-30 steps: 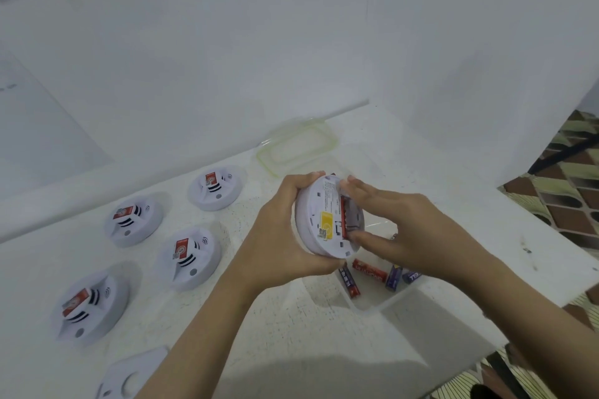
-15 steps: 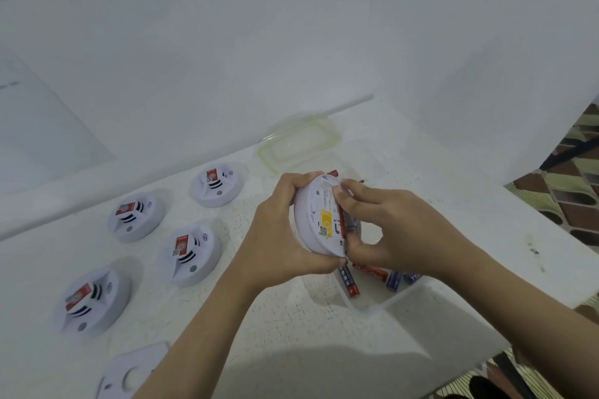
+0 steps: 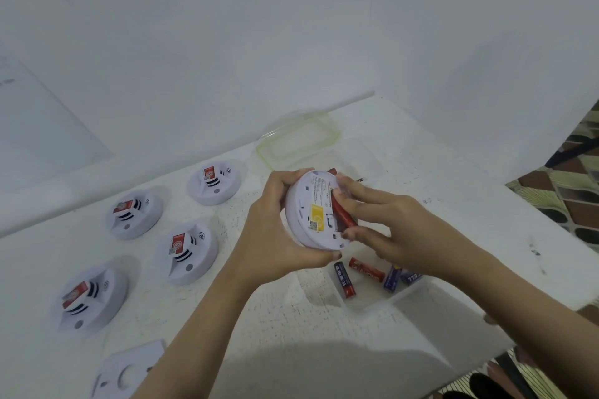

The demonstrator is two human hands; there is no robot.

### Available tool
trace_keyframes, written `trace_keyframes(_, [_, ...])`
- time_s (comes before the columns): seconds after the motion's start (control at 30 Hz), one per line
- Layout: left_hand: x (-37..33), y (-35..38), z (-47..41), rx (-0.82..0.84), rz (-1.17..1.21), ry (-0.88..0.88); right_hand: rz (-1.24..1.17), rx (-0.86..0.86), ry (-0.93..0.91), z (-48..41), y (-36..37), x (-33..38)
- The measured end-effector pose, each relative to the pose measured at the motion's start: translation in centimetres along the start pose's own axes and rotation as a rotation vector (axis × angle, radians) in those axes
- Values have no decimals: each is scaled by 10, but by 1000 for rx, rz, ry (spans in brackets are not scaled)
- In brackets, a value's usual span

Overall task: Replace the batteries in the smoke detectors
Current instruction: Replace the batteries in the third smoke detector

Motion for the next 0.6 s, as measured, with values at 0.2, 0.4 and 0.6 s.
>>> trace_keyframes(0.2, [3, -3, -1, -43, 35, -2, 24, -209, 7, 13, -6, 1])
trace_keyframes(0.4, [11, 1, 2, -74, -2, -44, -56, -125, 41, 18, -7, -1])
trace_keyframes(0.6, [19, -8, 2, -152, 19, -76, -42, 157, 112, 15, -20, -9])
Point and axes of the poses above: each hand's wrist, its own z-axis away from the middle knuckle, its own y-axis out of the palm, x = y × z, the point moved 2 cm from there along -z, towards the middle knuckle, and after that the axes turned 12 degrees about -y, right-handed, at the moved point
